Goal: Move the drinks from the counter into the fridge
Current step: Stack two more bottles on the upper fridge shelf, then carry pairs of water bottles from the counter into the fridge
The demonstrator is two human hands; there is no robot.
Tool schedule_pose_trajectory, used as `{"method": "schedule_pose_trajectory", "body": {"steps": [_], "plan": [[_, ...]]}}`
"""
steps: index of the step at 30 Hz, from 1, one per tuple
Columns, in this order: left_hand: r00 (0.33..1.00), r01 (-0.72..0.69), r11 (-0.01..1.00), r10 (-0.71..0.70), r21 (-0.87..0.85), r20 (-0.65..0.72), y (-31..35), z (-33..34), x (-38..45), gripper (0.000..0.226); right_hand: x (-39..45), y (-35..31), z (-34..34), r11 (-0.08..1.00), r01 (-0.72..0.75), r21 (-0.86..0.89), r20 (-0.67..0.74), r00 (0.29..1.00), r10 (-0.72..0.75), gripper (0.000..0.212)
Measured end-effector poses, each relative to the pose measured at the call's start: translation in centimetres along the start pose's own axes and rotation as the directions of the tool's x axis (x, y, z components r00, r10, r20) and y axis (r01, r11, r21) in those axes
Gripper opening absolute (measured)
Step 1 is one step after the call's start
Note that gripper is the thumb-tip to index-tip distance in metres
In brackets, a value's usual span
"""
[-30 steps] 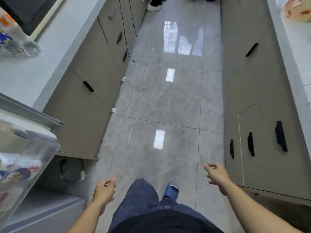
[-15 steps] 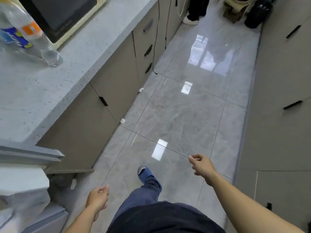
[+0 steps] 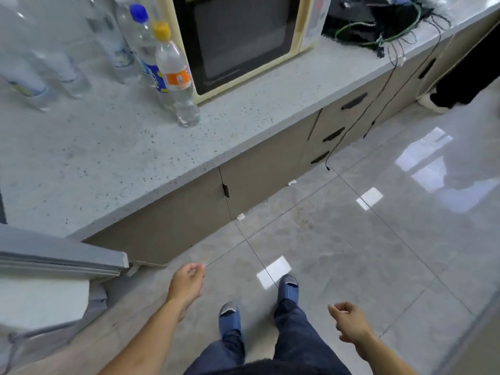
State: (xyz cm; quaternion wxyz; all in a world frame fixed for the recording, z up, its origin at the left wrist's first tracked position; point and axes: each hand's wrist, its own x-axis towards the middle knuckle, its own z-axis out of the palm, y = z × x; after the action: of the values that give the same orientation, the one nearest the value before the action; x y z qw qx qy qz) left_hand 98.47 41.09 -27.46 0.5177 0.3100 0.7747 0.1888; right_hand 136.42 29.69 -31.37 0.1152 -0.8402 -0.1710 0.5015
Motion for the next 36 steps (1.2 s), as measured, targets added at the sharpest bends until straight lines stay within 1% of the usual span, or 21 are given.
{"method": "schedule_pose_trajectory", "body": {"steps": [3, 6, 8, 10, 12, 14, 17, 19, 20, 23, 25, 26, 28, 30, 32, 36], "plan": [[0.994, 0.023, 0.998, -0.028, -0.051, -0.101, 1.2, 0.8, -0.9, 0.017, 2.9, -4.8, -1.4, 0.995, 0.056, -0.078, 0.048, 0.997, -0.053, 0.018], [0.981, 0.030, 0.994, -0.050, -0.107, -0.189, 2.2, 1.9, -1.9, 0.017, 4.9, -11.5, -1.8, 0.976, 0.191, -0.108, 0.124, 0.976, -0.178, 0.015], [0.970, 0.037, 0.986, -0.075, -0.165, -0.232, 3.3, 2.4, -2.5, 0.016, 5.5, -16.7, -1.6, 0.942, 0.316, -0.110, 0.174, 0.940, -0.295, 0.014], [0.958, 0.025, 0.968, -0.095, -0.251, -0.271, 4.7, 2.8, -3.2, 0.013, 4.8, -21.8, -1.0, 0.895, 0.435, -0.102, 0.245, 0.883, -0.401, 0.013], [0.941, -0.033, 0.949, -0.077, -0.314, -0.331, 6.2, 2.5, -3.5, 0.014, 3.3, -26.7, 0.2, 0.839, 0.538, -0.078, 0.320, 0.811, -0.490, 0.013], [0.924, -0.091, 0.936, -0.048, -0.339, -0.380, 8.3, 1.6, -3.5, 0.013, 1.2, -31.5, 1.8, 0.776, 0.629, -0.038, 0.375, 0.729, -0.572, 0.013], [0.902, -0.155, 0.927, -0.009, -0.343, -0.432, 11.5, -0.9, -2.9, 0.013, -2.9, -37.8, 4.8, 0.675, 0.737, 0.030, 0.455, 0.591, -0.666, 0.016], [0.876, -0.216, 0.912, 0.023, -0.350, -0.482, 13.9, -2.8, -2.2, 0.018, -5.8, -41.3, 6.8, 0.581, 0.812, 0.056, 0.510, 0.477, -0.716, 0.016], [0.859, -0.253, 0.898, 0.037, -0.361, -0.511, 15.2, -3.9, -1.7, 0.019, -7.1, -42.9, 7.8, 0.532, 0.844, 0.068, 0.535, 0.419, -0.733, 0.017], [0.786, -0.372, 0.846, 0.069, -0.382, -0.614, 19.6, -7.5, 0.5, 0.009, -11.2, -47.9, 11.1, 0.405, 0.907, 0.114, 0.578, 0.271, -0.770, 0.024], [0.729, -0.446, 0.806, 0.074, -0.390, -0.680, 22.7, -10.3, 2.5, 0.011, -13.6, -51.3, 13.4, 0.341, 0.927, 0.158, 0.575, 0.194, -0.794, 0.024], [0.704, -0.477, 0.782, 0.067, -0.401, -0.707, 24.4, -11.7, 3.6, 0.013, -14.7, -53.1, 14.5, 0.321, 0.929, 0.181, 0.569, 0.167, -0.805, 0.024], [0.667, -0.523, 0.730, 0.031, -0.439, -0.744, 27.7, -14.6, 5.8, 0.016, -16.6, -56.7, 16.8, 0.289, 0.936, 0.202, 0.544, 0.139, -0.828, 0.027], [0.641, -0.551, 0.684, -0.021, -0.479, -0.767, 30.7, -17.3, 8.0, 0.015, -18.1, -60.3, 19.2, 0.266, 0.944, 0.197, 0.518, 0.130, -0.845, 0.029], [0.613, -0.551, 0.671, -0.078, -0.497, -0.786, 32.8, -19.7, 9.9, 0.014, -19.3, -63.6, 21.6, 0.267, 0.944, 0.194, 0.490, 0.142, -0.860, 0.031], [0.576, -0.534, 0.683, -0.137, -0.498, -0.806, 35.4, -24.2, 13.3, 0.017, -20.7, -69.2, 26.6, 0.307, 0.928, 0.211, 0.458, 0.184, -0.870, 0.035]]}}
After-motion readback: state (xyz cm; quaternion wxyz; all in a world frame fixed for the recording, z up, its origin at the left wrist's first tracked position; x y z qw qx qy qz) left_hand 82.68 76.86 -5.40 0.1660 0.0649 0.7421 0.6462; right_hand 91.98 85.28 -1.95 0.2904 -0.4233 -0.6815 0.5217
